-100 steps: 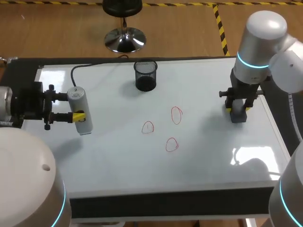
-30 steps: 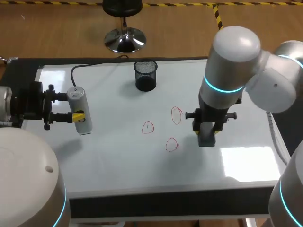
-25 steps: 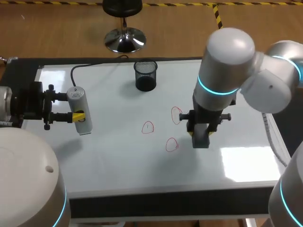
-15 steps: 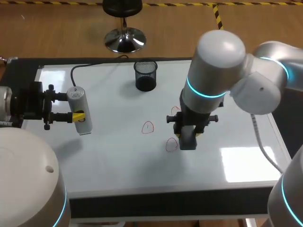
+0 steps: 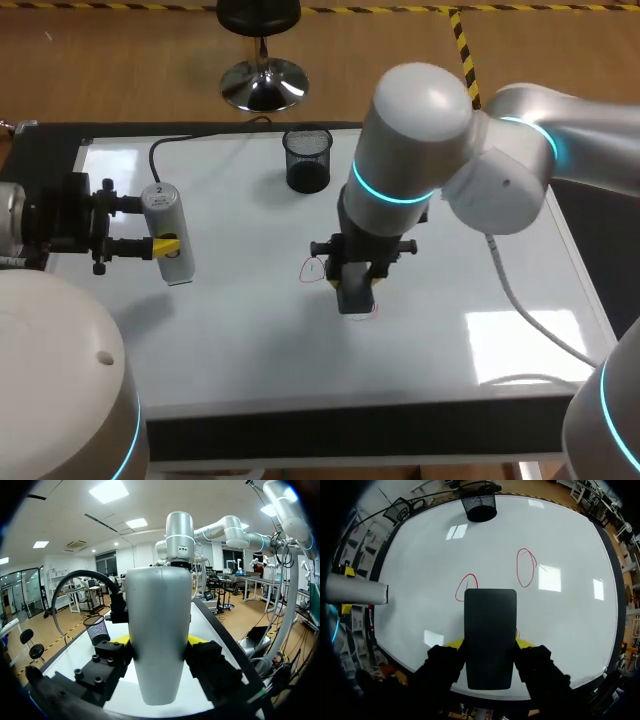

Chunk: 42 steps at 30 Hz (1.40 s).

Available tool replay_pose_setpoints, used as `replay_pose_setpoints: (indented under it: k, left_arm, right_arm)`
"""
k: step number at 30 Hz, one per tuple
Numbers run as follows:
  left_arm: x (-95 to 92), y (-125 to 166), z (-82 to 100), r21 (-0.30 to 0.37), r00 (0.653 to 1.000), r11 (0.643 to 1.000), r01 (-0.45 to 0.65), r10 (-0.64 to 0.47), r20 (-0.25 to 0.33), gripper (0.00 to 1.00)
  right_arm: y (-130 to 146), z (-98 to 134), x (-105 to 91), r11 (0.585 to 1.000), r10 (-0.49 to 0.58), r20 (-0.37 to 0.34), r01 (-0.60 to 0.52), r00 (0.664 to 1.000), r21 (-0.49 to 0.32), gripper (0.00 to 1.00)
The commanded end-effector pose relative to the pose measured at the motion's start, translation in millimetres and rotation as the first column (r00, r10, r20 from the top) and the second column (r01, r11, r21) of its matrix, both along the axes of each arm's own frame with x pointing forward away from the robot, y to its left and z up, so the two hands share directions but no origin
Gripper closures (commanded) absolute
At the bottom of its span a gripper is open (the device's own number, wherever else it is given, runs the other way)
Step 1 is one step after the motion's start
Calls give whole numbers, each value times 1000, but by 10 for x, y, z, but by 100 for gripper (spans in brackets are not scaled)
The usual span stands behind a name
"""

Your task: Pick up the inspection probe, press it on each red-marked spot on the whiteboard one by one, put down the probe, pick up the eraser, and wipe off all the red marks.

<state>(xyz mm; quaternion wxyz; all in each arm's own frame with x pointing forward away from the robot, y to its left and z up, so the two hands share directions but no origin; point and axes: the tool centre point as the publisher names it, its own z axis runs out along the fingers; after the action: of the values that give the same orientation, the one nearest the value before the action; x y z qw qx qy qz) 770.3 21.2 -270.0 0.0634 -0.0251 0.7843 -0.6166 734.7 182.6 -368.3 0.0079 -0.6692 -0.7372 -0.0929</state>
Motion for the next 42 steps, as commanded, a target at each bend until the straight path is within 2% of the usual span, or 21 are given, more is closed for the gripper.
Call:
replay_pose_setpoints:
  k: [1,6,19,27,42]
  left_arm:
    - [-14,-2,15,0,1000,1000,-3,3,3,100]
    - [-14,-2,15,0,1000,1000,-3,3,3,100]
    - [-14,-2,15,0,1000,1000,-3,3,3,100]
    - [-14,-2,15,0,1000,1000,-3,3,3,100]
    - [-14,-2,15,0,1000,1000,-3,3,3,100]
  right_arm:
    - [190,-115,74,1000,0,-8,0,1000,8,100]
    - [328,-132,84,1000,4,7,-4,1000,28,100]
    - [670,-235,162,999,23,-12,-23,1000,33,100]
    - [811,-265,191,997,35,-31,-32,999,76,100]
    - [1047,-393,277,994,44,-66,-37,997,99,100]
